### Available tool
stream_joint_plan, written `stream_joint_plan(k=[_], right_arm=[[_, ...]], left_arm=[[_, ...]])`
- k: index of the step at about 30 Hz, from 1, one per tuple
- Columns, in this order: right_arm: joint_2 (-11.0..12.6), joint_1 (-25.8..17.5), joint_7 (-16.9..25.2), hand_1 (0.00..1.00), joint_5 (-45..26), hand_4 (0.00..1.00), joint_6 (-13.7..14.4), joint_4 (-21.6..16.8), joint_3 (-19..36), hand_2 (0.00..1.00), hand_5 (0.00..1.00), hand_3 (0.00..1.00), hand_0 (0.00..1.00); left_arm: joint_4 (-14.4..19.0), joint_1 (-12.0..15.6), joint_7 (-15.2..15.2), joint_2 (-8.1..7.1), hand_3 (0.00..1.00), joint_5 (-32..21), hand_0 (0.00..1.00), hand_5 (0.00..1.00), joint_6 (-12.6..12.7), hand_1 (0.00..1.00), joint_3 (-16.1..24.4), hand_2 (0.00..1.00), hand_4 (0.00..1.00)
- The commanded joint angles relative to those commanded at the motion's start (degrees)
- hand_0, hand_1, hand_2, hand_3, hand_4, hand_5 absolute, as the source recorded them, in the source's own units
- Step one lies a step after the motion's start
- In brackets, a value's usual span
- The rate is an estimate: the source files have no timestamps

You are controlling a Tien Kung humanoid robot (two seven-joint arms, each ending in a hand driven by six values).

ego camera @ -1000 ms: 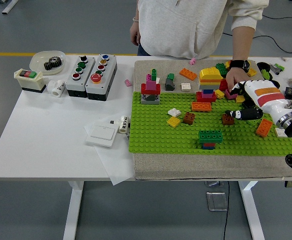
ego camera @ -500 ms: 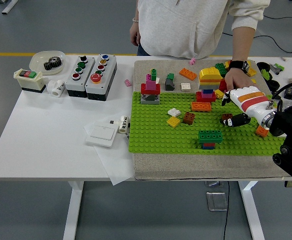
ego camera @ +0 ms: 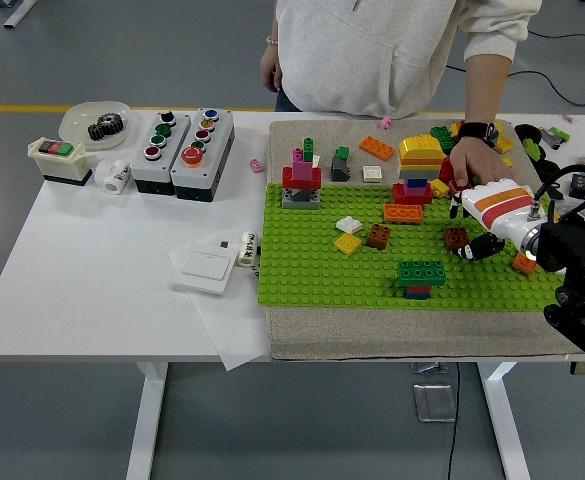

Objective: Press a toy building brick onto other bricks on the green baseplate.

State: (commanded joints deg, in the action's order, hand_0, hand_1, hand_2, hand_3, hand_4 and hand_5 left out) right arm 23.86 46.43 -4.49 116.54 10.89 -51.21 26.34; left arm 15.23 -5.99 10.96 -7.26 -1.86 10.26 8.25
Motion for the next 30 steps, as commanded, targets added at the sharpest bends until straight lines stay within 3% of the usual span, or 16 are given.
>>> stream_joint_plan(k=[12, 13, 19, 30], right_arm=[[-0.5, 0.2, 0.9, 0.476, 0.4, 0.856, 0.8, 2.0, -0.4, 0.516, 0.344, 0.559, 0.397], [-0.5, 0.2, 1.0, 0.465, 0.4, 0.83, 0.9, 2.2, -0.4, 0.51, 0.392, 0.538, 0.393], [-0.9, 0.2, 1.2, 0.463, 0.3, 0.818, 0.7, 3.3, -0.7, 0.509, 0.42, 0.534, 0.389], [-1.4, 0.7, 1.5, 0.466, 0.3, 0.822, 0.1, 4.3, -1.2, 0.51, 0.416, 0.539, 0.387]], left_arm=[[0.1, -0.2, 0.1, -0.09, 0.787, 0.6, 0.484, 0.826, 0.0, 0.594, 0.2, 0.751, 0.832], [0.1, -0.2, 0.1, -0.09, 0.786, 0.6, 0.482, 0.826, 0.0, 0.593, 0.2, 0.75, 0.832], [0.1, -0.3, 0.2, -0.08, 0.786, 0.8, 0.482, 0.825, 0.0, 0.594, 0.2, 0.75, 0.833], [0.1, -0.7, 0.2, -0.06, 0.787, 1.1, 0.482, 0.824, 0.1, 0.594, 0.3, 0.75, 0.833]])
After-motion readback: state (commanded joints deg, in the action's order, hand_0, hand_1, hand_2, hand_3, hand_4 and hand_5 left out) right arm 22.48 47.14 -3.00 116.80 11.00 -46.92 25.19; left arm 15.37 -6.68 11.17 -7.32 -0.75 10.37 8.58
